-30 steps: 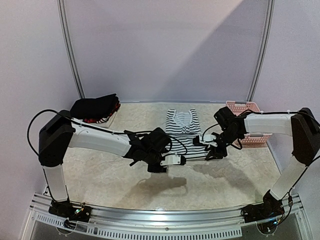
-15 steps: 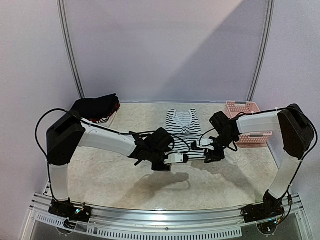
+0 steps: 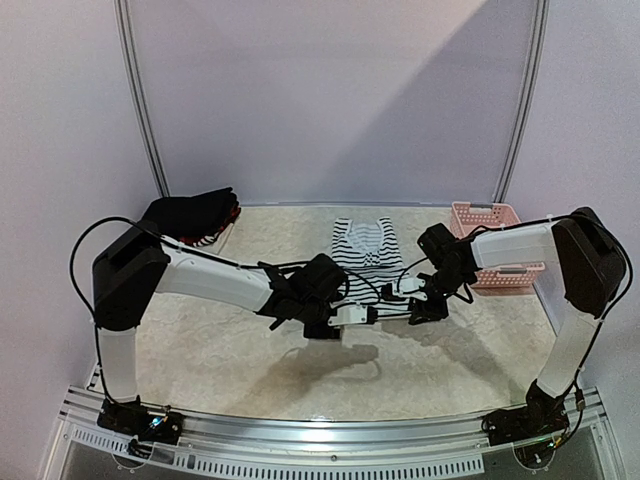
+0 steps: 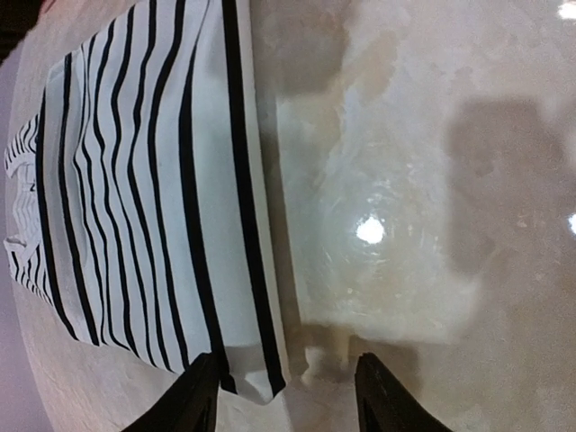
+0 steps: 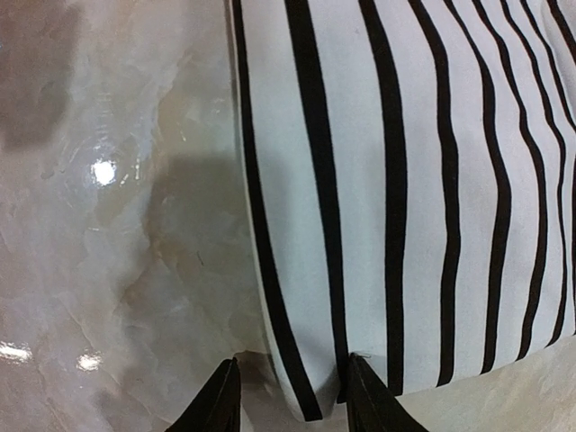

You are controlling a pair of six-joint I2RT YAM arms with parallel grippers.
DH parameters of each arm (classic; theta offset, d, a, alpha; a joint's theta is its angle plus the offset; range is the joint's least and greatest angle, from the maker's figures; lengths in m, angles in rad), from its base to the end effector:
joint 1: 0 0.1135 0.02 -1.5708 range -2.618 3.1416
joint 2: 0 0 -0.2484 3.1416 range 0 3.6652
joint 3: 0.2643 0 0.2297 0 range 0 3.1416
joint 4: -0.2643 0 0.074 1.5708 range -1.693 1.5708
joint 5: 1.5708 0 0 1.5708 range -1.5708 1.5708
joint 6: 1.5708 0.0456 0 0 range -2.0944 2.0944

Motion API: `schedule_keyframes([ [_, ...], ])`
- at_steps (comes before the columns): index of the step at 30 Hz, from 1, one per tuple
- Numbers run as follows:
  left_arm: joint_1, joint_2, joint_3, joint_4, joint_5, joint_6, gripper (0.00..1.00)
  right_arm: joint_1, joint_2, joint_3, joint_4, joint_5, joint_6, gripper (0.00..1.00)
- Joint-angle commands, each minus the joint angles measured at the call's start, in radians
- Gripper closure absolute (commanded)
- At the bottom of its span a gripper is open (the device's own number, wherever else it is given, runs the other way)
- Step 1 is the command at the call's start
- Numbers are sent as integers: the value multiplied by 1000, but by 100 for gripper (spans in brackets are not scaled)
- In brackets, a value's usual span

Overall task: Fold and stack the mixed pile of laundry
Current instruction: Pick up the 2/3-rectangle-folded tank top from the center of the board, then fold the 2/3-rectangle-folded tank top at the center of the board.

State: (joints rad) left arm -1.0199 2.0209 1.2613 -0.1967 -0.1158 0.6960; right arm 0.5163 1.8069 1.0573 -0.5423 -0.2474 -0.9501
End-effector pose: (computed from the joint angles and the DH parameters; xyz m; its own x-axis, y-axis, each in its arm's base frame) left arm 0.2133 -0.3372 0.1305 0.1921 0.9040 -0.3819 0.8970 -0.0038 0.4421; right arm 0.2674 0.1646 0.1342 -0.0492 -0.9348 -0.3516 -0.9926 0.0850 -0.0870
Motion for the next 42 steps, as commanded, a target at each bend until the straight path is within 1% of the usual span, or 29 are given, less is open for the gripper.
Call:
schedule_keyframes([
  [1,18,57,52,-8,-6,10,46,7,26,10,12,18,-3,60],
  [6,18,77,60,13,-56,24,46,8,27,12,11,18,-3,60],
  [8,21,82,65,13,-72,31,48,8,27,12,12,16,-1,60],
  [11,23,89,64,11,-84,38,53,9,29,12,11,15,-1,61],
  [14,24,98,64,-2,-80,48,62,9,30,12,11,15,-1,62],
  [15,25,98,64,-11,-70,49,68,10,31,11,10,14,-1,64],
  [16,26,98,66,-18,-61,47,74,9,31,11,10,15,-1,68],
  [17,26,96,68,-22,-52,43,83,9,29,13,7,14,-1,76],
  [19,25,81,75,-37,-38,30,91,11,15,17,-5,12,2,89],
  [21,24,54,84,-62,-36,12,100,19,-16,17,-20,5,10,95],
  [24,24,-14,84,-110,-50,-27,100,38,-101,11,-53,5,17,98],
  [29,17,-158,88,-216,-45,-98,100,68,-225,17,-155,12,36,99],
  [34,-13,-268,94,-315,-49,-135,100,75,-365,30,-272,-15,71,100],
  [39,-49,-303,106,-367,-54,-172,100,87,-466,44,-357,-64,125,100],
  [42,-52,-291,109,-371,-60,-187,100,90,-493,44,-357,-80,157,100],
])
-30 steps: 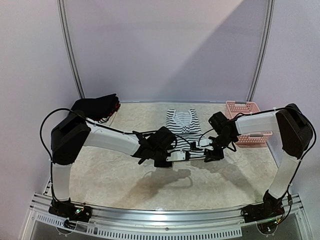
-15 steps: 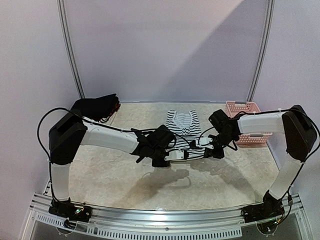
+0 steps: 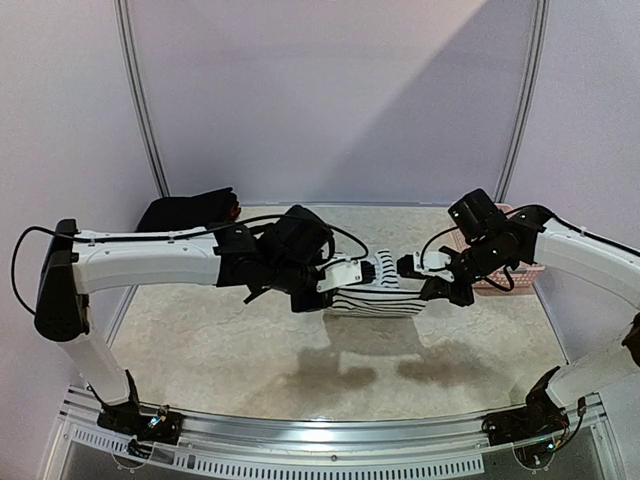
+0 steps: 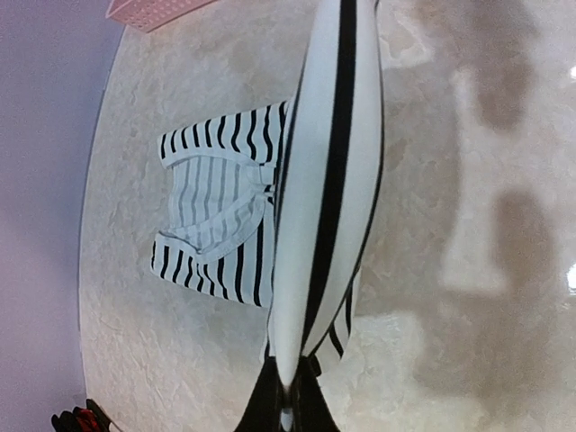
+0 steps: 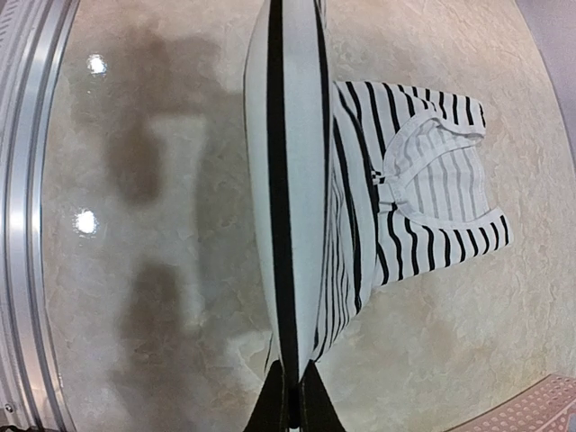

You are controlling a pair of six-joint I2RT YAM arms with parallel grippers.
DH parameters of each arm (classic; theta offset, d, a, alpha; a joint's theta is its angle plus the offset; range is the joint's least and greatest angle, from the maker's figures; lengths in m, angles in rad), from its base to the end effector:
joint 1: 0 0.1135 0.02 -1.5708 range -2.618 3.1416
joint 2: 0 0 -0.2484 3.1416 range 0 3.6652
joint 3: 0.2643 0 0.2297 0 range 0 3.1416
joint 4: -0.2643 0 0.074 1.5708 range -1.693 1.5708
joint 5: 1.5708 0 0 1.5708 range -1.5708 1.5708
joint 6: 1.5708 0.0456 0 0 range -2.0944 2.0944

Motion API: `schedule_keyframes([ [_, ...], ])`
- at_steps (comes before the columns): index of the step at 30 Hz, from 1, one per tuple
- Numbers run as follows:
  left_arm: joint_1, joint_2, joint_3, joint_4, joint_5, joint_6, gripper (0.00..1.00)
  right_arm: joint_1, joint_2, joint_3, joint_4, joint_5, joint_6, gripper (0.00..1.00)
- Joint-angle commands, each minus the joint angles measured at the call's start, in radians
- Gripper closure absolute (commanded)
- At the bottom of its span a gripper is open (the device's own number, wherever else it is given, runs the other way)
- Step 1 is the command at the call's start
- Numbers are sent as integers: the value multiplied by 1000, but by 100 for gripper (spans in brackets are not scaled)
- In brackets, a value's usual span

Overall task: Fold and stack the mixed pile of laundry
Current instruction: Fold the 2/3-rectangle-folded tank top at the center of the board.

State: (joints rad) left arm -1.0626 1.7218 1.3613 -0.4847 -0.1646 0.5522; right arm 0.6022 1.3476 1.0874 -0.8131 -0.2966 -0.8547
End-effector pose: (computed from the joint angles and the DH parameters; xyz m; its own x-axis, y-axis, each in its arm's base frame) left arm 0.1841 -0.3152 0.2480 0.1144 0.8581 -0.5007 0.8796 0.1467 0.4525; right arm 0.1992 0.1531 0.2533 0.0200 -0.8617 -0.5070 -0.9774 0.0900 -0.1914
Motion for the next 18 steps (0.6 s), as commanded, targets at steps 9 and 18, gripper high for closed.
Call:
schedule_keyframes([
  [9,49,169,53,-5,-34,-122,100,-14,169,53,94,75,122,100],
  [18,183,351,328,0,-79,-120,100,-122,397,314,153,133,163,100],
])
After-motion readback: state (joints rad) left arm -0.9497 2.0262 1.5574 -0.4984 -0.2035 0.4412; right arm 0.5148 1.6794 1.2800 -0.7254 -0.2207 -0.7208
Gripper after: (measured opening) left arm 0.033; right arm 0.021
